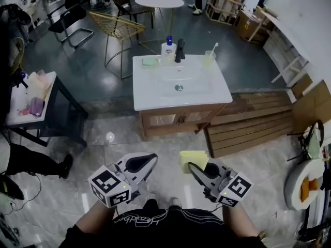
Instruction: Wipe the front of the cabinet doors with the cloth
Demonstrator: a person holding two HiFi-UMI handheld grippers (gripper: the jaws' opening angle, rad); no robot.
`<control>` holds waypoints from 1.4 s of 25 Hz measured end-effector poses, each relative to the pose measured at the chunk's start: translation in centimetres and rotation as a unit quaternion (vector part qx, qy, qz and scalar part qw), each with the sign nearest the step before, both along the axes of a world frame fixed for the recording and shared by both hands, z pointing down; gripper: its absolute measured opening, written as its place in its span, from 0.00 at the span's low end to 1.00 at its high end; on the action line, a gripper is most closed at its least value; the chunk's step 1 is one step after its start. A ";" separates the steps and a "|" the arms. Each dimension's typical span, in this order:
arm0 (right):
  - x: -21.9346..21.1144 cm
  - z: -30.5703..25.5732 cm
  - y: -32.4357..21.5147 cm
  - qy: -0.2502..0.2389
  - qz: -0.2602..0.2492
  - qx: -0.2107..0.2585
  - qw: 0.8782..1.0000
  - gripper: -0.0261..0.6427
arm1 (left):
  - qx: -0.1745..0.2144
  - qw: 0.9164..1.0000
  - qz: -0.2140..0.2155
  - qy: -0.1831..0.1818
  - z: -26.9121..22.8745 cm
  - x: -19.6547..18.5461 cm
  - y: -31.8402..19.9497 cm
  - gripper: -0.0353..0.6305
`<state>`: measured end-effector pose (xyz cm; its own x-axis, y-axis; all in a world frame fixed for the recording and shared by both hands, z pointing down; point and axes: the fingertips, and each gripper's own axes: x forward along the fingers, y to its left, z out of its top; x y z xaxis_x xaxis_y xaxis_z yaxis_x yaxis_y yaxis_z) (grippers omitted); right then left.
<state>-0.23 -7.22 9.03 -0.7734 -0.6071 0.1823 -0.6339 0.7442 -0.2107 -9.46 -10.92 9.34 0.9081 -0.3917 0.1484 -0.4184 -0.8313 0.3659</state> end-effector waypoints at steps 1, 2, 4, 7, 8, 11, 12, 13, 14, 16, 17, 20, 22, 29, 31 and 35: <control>-0.1 -0.3 0.7 -0.002 0.001 -0.004 1.000 0.10 | 0.005 1.000 -0.004 0.001 -0.5 -0.1 0.7 0.06; -0.2 -0.4 1.4 -0.005 0.001 -0.009 1.000 0.10 | 0.008 1.000 -0.008 0.002 -0.9 -0.2 1.4 0.06; -0.2 -0.5 3.0 -0.017 -0.008 -0.018 1.000 0.10 | 0.008 1.000 -0.018 0.007 -1.3 -0.1 3.2 0.06; 0.3 -1.0 5.7 -0.050 -0.029 -0.027 0.998 0.10 | 0.008 0.999 -0.037 0.009 -1.7 0.5 6.5 0.06; 0.6 -1.4 6.7 -0.062 -0.034 -0.028 0.997 0.10 | 0.008 0.999 -0.047 0.007 -1.8 0.9 7.8 0.06; 2.2 -2.8 10.1 -0.089 -0.046 -0.030 0.995 0.10 | 0.007 0.997 -0.074 0.007 -2.5 2.4 11.7 0.06; 2.8 -3.3 11.4 -0.093 -0.048 -0.030 0.994 0.10 | 0.008 0.997 -0.079 0.010 -2.9 3.0 13.0 0.06; 3.3 -3.9 12.7 -0.096 -0.051 -0.028 0.994 0.10 | 0.009 0.996 -0.083 0.015 -3.4 3.5 14.3 0.06; 3.8 -4.4 14.1 -0.096 -0.054 -0.026 0.994 0.10 | 0.011 0.996 -0.084 0.018 -3.9 4.1 15.6 0.06; 4.7 -5.3 16.6 -0.090 -0.057 -0.016 0.994 0.10 | 0.022 0.996 -0.084 0.020 -5.1 5.1 18.1 0.06; 5.1 -5.7 17.7 -0.088 -0.057 -0.010 0.994 0.10 | 0.032 0.996 -0.083 0.020 -5.7 5.5 19.2 0.06; 6.2 -6.4 20.6 -0.090 -0.059 -0.004 0.994 0.10 | 0.053 0.995 -0.080 0.024 -6.9 6.8 22.2 0.06; 6.5 -6.7 22.4 -0.093 -0.063 0.001 0.994 0.10 | 0.058 0.995 -0.077 0.028 -7.3 7.5 23.8 0.06; 7.4 -8.0 26.3 -0.110 -0.071 0.017 0.991 0.10 | 0.085 0.994 -0.069 0.023 -8.7 9.5 27.4 0.06; 7.9 -8.2 26.8 -0.111 -0.070 0.020 0.991 0.10 | 0.089 0.993 -0.069 0.023 -9.2 9.8 28.0 0.06; 8.6 -8.6 27.6 -0.111 -0.071 0.027 0.991 0.10 | 0.098 0.993 -0.067 0.023 -9.8 10.5 29.1 0.06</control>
